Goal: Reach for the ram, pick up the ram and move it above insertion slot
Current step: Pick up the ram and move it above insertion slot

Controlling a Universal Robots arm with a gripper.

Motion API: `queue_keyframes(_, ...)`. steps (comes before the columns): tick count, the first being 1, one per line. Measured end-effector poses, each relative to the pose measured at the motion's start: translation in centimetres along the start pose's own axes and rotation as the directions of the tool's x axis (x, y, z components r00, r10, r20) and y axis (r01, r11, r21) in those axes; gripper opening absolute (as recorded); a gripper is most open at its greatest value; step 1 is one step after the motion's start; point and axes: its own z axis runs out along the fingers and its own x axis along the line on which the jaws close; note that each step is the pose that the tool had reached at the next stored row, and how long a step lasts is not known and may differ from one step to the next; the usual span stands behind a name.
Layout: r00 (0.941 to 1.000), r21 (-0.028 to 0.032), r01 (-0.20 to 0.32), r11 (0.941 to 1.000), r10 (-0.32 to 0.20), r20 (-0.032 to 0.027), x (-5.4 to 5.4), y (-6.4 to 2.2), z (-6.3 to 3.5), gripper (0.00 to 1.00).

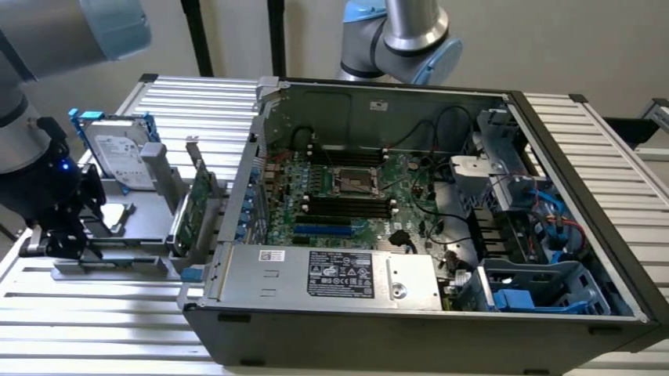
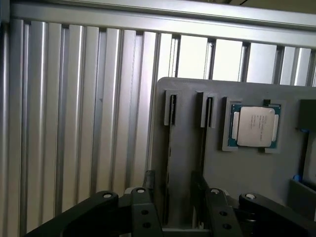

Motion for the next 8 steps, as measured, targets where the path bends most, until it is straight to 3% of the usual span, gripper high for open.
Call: queue_keyframes(8, 1.0000, 0.0000, 0.000, 1.0000, 0.000, 0.0000, 0.0, 0.01, 1.44, 0.42)
